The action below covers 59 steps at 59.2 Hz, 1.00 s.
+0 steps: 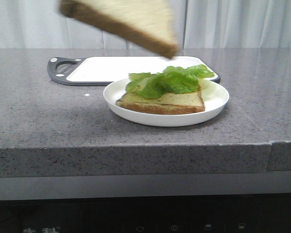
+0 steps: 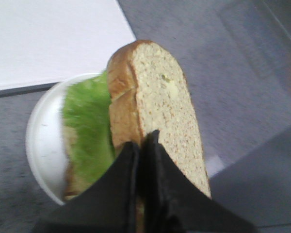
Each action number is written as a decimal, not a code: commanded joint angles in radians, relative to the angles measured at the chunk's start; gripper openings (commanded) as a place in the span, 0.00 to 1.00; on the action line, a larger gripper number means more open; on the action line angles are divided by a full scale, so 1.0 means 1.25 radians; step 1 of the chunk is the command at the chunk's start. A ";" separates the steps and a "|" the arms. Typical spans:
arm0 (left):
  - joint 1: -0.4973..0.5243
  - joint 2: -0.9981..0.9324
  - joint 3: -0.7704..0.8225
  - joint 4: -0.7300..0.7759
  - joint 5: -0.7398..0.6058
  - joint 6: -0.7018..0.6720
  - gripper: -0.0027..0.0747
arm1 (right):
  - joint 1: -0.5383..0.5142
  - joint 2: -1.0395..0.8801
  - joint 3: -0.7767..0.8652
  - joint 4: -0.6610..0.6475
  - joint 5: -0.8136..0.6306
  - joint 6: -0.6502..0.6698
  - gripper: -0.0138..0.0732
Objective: Left arm grabs bread, right arm adds lettuce
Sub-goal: 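Lower the held bread slice onto the lettuce with the left gripper and release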
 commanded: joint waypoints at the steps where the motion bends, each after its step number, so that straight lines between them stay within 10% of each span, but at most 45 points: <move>1: 0.021 0.050 -0.089 -0.224 0.030 0.164 0.01 | -0.006 -0.002 -0.016 0.005 -0.046 -0.001 0.10; 19: 0.156 0.283 -0.222 -0.525 0.301 0.383 0.01 | -0.006 -0.002 -0.016 0.005 -0.044 -0.001 0.10; 49: 0.205 0.388 -0.225 -0.525 0.340 0.383 0.01 | -0.006 -0.002 -0.016 0.005 -0.054 -0.001 0.10; 59: 0.205 0.389 -0.225 -0.504 0.337 0.384 0.22 | -0.006 -0.002 -0.016 0.005 -0.054 -0.001 0.10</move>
